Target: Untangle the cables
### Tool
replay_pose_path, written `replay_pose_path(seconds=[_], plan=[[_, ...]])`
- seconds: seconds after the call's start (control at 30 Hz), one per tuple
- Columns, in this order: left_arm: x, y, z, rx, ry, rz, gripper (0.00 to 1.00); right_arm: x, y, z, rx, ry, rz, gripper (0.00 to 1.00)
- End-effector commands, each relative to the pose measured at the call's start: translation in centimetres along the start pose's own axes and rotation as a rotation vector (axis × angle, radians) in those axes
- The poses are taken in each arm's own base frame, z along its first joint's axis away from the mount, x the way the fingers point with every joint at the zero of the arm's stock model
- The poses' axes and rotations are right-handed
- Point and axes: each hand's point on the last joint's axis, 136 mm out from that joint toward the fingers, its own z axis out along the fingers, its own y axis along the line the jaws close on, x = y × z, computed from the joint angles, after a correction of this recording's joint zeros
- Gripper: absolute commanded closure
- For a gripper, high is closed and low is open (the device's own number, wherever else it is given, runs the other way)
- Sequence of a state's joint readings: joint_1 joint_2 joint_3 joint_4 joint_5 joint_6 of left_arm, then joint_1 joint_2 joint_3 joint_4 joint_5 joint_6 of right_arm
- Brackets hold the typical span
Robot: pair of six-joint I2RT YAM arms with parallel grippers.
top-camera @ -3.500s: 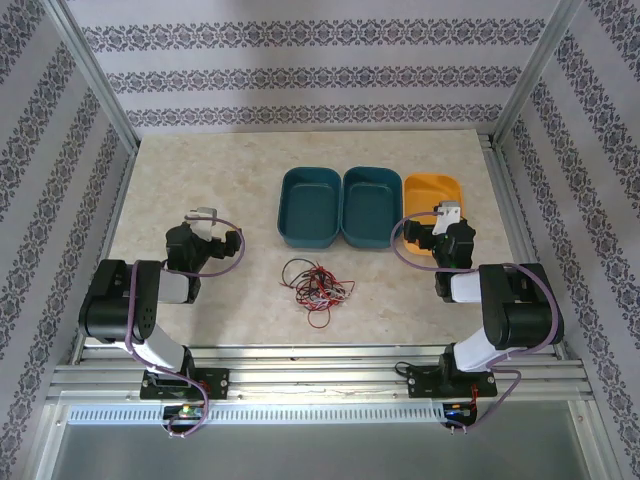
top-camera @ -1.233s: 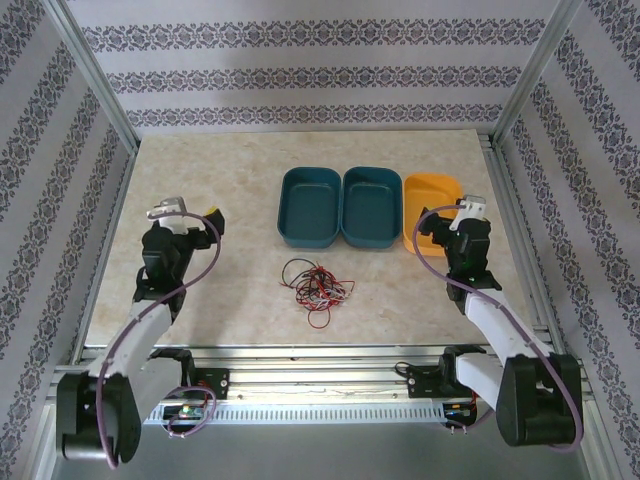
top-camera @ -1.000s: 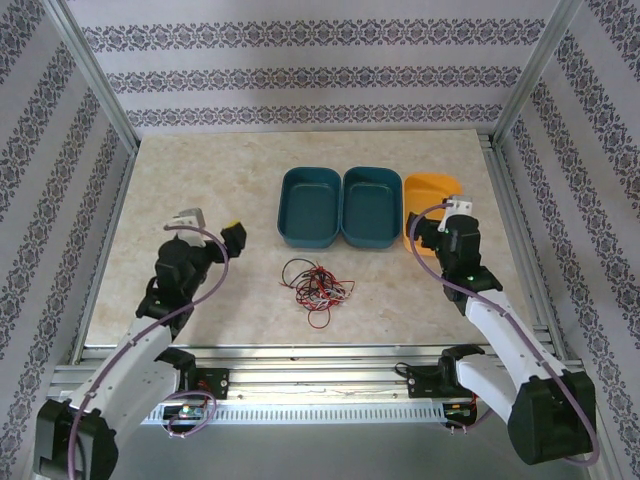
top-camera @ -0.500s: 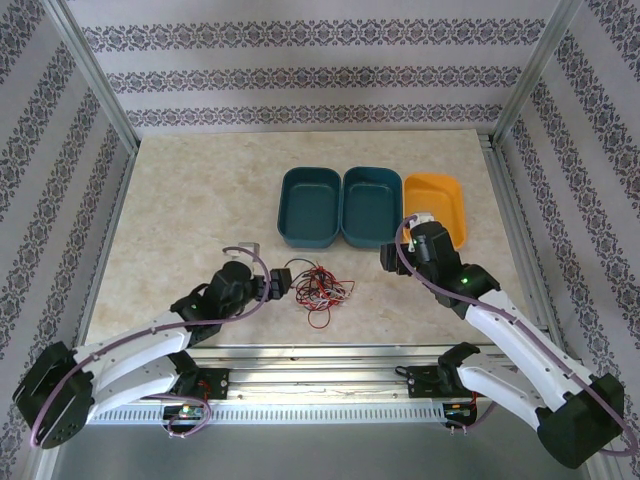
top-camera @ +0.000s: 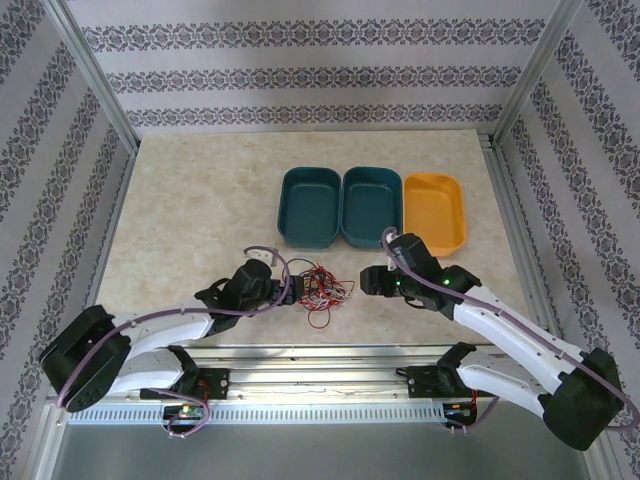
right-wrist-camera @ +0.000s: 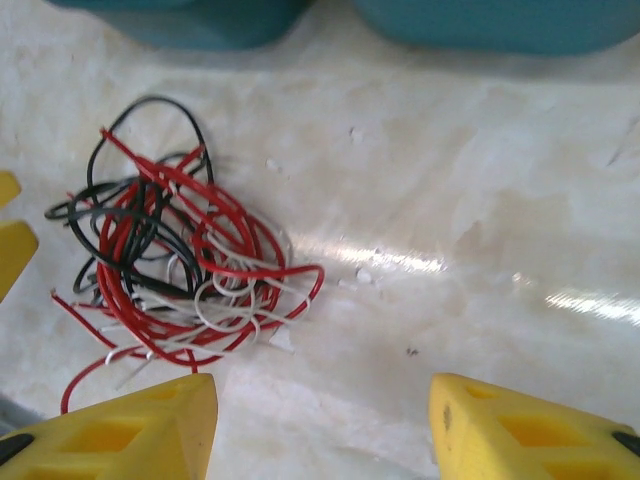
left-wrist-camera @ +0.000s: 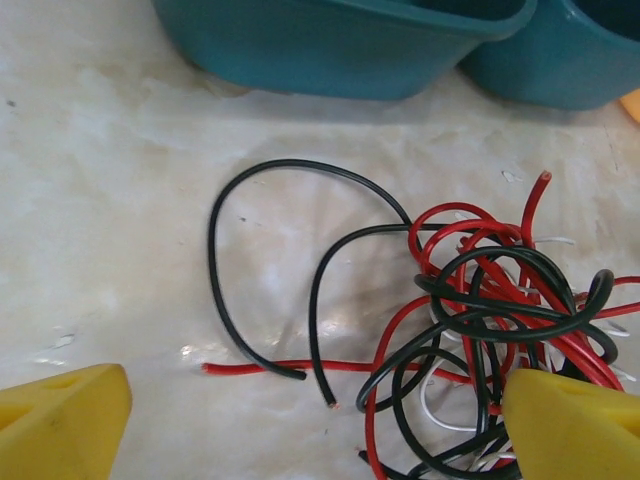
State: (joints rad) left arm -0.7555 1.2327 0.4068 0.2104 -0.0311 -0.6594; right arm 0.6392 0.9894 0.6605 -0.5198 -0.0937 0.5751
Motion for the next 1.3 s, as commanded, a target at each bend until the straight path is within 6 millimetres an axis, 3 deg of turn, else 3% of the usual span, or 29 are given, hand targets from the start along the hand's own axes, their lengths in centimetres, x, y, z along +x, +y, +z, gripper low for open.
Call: replay_pose_path(seconds=[0.0,0.17,0.3,0.6,0.77,0.97,1.1,1.27], plan=[[-0.7,-2.7,0.8,0.103,-0.011,-0.015,0.08,0.8,1.2,1.0,-0.061,0.049,0.019,0.43],[-0.4,-3.7,2.0,0.163,-0.011,-0.052,0.2,0.5,2.6,2.2,-0.106,0.068,0.02,0.45],[-0.6,-3.9,2.4,0.191,-0.037,-0.077,0.38,0.4,3.9,3.3,-0.127,0.079,-0.001,0.46],[-1.5,-3.4,1.9,0.146,-0.073,-0.055,0.66,0.5,6.0,5.4,-0.134,0.133,-0.033,0.49],[-2.2,-2.8,0.9,0.119,-0.111,-0.056,0.8,-0.1,6.9,5.2,-0.134,0.107,-0.06,0.51],[-3.3,-2.4,-0.6,0.077,-0.14,-0.011,0.81,-1.6,7.3,4.5,-0.124,0.057,-0.123,0.52],[-3.3,-2.2,-0.9,0.047,-0.118,0.034,0.62,-1.9,8.0,5.2,-0.135,0.074,-0.152,0.53],[-3.2,-2.4,-0.9,0.053,-0.106,0.054,0.59,-2.2,7.8,6.3,-0.109,0.085,-0.181,0.55]])
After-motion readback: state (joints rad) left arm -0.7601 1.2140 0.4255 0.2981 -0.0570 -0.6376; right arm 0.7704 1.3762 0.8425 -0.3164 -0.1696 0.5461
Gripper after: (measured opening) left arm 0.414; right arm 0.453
